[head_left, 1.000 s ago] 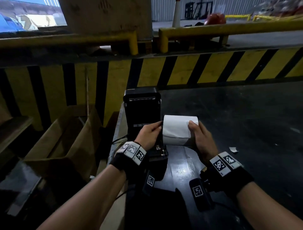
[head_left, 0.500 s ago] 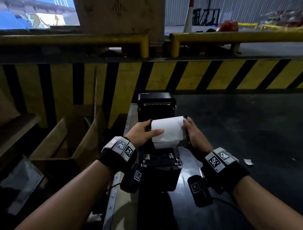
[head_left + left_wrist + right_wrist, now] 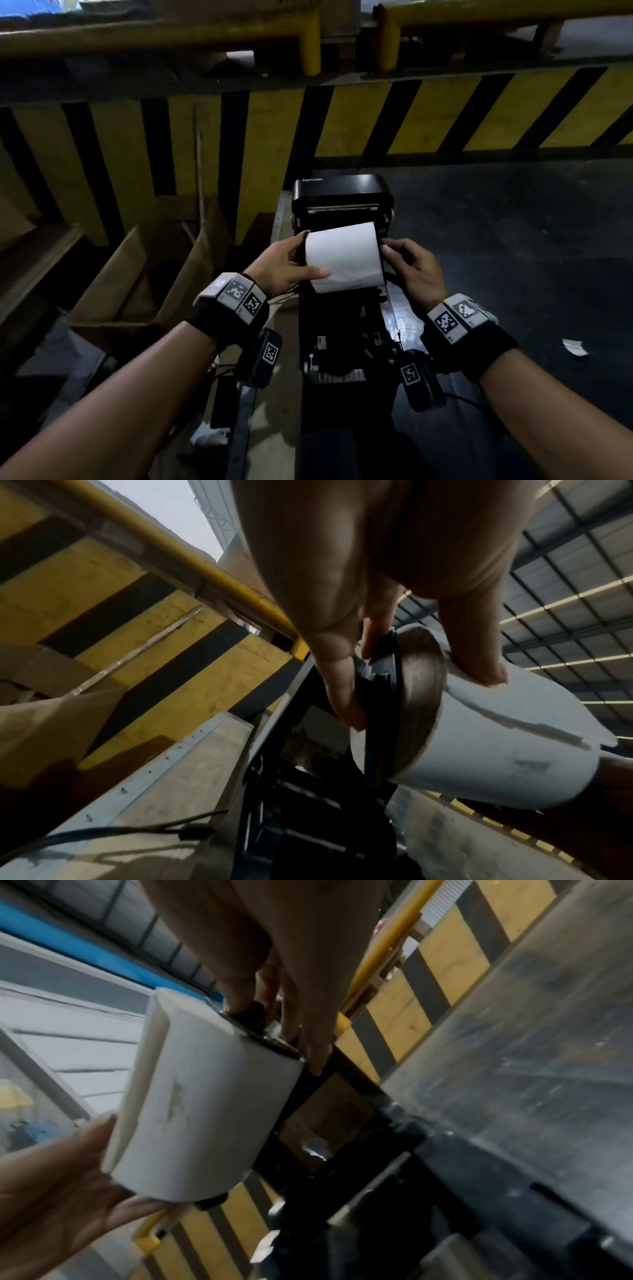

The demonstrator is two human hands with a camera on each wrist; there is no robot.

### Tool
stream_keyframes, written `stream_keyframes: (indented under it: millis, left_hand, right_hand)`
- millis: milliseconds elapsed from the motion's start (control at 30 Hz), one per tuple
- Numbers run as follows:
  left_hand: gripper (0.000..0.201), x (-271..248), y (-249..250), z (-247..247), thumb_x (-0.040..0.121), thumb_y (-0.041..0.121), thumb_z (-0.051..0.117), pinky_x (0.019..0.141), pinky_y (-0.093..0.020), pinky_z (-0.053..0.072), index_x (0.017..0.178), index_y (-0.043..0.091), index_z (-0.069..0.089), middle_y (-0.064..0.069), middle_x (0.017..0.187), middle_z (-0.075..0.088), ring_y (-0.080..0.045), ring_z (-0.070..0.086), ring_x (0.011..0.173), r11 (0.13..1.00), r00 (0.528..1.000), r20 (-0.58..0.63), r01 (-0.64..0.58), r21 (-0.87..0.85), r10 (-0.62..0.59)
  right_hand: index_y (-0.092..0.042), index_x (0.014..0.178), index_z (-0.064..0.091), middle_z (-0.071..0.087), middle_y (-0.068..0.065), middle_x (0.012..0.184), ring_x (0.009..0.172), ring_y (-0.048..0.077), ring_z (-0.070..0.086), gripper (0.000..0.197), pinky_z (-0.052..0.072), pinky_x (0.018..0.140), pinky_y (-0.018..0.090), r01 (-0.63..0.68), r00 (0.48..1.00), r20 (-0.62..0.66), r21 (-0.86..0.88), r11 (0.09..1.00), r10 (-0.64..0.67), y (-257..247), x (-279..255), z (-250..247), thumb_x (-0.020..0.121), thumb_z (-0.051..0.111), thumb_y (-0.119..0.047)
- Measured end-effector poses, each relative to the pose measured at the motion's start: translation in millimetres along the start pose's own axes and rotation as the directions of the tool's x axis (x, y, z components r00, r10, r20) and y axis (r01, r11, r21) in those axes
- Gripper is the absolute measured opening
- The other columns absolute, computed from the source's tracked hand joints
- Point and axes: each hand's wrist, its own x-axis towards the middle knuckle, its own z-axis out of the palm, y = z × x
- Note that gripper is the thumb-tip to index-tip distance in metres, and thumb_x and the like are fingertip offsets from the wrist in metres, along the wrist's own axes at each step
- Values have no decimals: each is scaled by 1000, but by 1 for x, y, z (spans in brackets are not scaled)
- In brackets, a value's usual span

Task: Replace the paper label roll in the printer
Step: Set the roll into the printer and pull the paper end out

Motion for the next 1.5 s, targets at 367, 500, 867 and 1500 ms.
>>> stream_keyframes:
  millis: [367, 500, 867, 1500]
  left_hand:
    - [83, 17, -50, 23, 65, 30, 82, 109, -36, 42, 138, 26, 43, 8, 123, 63, -9, 57, 118, 991, 994, -90, 69, 112, -59]
    - [95, 12, -61, 27, 66, 37, 81, 111, -39, 39, 145, 25, 31, -1, 135, 57, -17, 48, 129, 973, 988, -97, 135, 189, -118]
    - [98, 7, -66, 40, 68, 43, 78, 96, -23, 43, 147, 27, 23, -7, 128, 62, -21, 56, 121, 900, 984, -140, 161, 404, -113]
    - [64, -11, -55, 51, 69, 36, 79, 79, -30, 48, 120, 10, 50, -6, 104, 62, -22, 59, 95, 933, 933, -290, 284, 223, -214]
  right_hand:
    - [-9, 101, 69, 74, 10, 97, 80, 7, 70, 29, 58, 80, 30, 14, 969, 230, -422, 906, 93, 53, 38, -26, 79, 67, -27]
    - [-12, 102, 66, 73, 8, 101, 94, 20, 67, 26, 53, 89, 44, 92, 937, 319, -616, 782, 141, 56, 35, -25, 82, 64, -28]
    - [-6, 105, 67, 62, 13, 109, 90, 27, 61, 23, 49, 77, 32, 300, 920, 390, -746, 595, 25, 63, 19, -20, 85, 61, -16]
    - [-11, 84, 71, 74, 10, 85, 80, 22, 67, 44, 54, 76, 35, -17, 945, 209, -739, 674, 253, 50, -16, -17, 79, 59, -53]
